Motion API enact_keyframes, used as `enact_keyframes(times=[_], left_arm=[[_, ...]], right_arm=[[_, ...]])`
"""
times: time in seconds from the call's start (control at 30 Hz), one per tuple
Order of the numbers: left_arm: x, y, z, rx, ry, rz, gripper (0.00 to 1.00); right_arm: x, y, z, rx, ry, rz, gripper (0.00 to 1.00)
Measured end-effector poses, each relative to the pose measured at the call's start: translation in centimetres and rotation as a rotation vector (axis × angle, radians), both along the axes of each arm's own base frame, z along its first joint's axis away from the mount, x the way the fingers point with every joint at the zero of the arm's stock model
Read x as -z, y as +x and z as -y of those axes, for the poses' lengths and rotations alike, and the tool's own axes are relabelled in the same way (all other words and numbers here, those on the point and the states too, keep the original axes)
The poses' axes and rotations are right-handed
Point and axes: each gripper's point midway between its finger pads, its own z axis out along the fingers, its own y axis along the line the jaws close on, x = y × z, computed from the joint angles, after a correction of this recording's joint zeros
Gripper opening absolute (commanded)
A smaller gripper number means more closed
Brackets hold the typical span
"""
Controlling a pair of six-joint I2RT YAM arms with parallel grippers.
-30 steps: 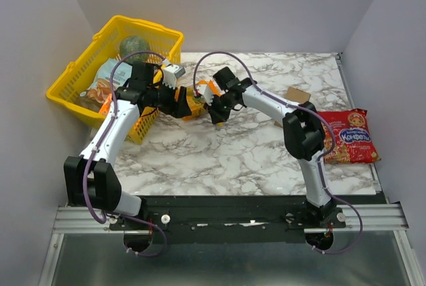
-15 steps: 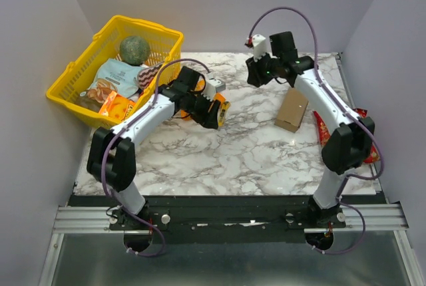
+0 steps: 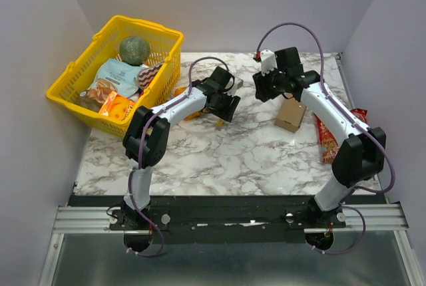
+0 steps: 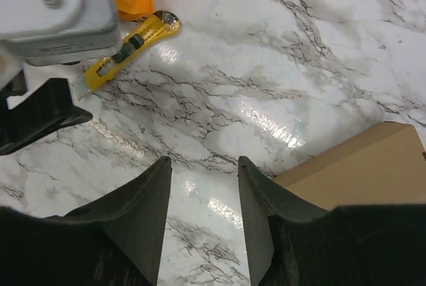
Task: Unpack the express box
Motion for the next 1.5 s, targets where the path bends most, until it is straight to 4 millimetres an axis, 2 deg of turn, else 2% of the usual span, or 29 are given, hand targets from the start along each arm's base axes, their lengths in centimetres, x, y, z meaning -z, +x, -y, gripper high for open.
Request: enact_keyframes(times=[0.2,0.33,0.53,0.73,0.77,0.8,1.0,1.2,1.4,1.5], left_arm=[[2.5,1.7,-0.2,-0.054,0.085,0.014,0.67],[4.4,2.1,-0.8,-0.07,0.132,0.0,0.67],[5.6,1.9,-1.2,-0.067,0.159,-0.018,0.54],[5.9,1.8,-1.4,-0.053,0.171,-0.02,0.41],[6.0,1.8,-1.5,-0.048,0.175,-0.018,0.38],[6.0,1.8,-1.6,-0.045,0.178,-0.016,0.31],[6.3,1.6,-2.1,0.016,0.186,-0.004,0.16],[6.2,-1.0,-3.4,0.141,0.146,-0.021,0.09],[6.1,-5.1,-5.2,0.302,0.098,-0.048,0.04],[5.8,-7.8,-6.0,0.395,0.076,-0.052,0.0]], right_arm=[[-2.7,-0.4,1.4,0.03,0.019,0.069,0.54],[-3.1,-0.6,2.2,0.044,0.023,0.083,0.54],[-1.8,-0.9,2.8,0.055,0.013,0.057,0.53],[-1.7,-0.8,2.9,0.055,0.01,0.057,0.54],[-1.7,-0.8,3.0,0.054,0.007,0.058,0.54],[-1.6,-0.8,3.0,0.053,0.005,0.058,0.54],[-0.4,-0.6,2.8,0.019,-0.005,0.037,0.54],[2.8,-1.2,0.8,-0.138,0.03,-0.05,0.59],[6.6,-2.8,-1.2,-0.263,0.098,-0.189,0.63],[7.7,-3.4,-2.6,-0.315,0.163,-0.26,0.64]])
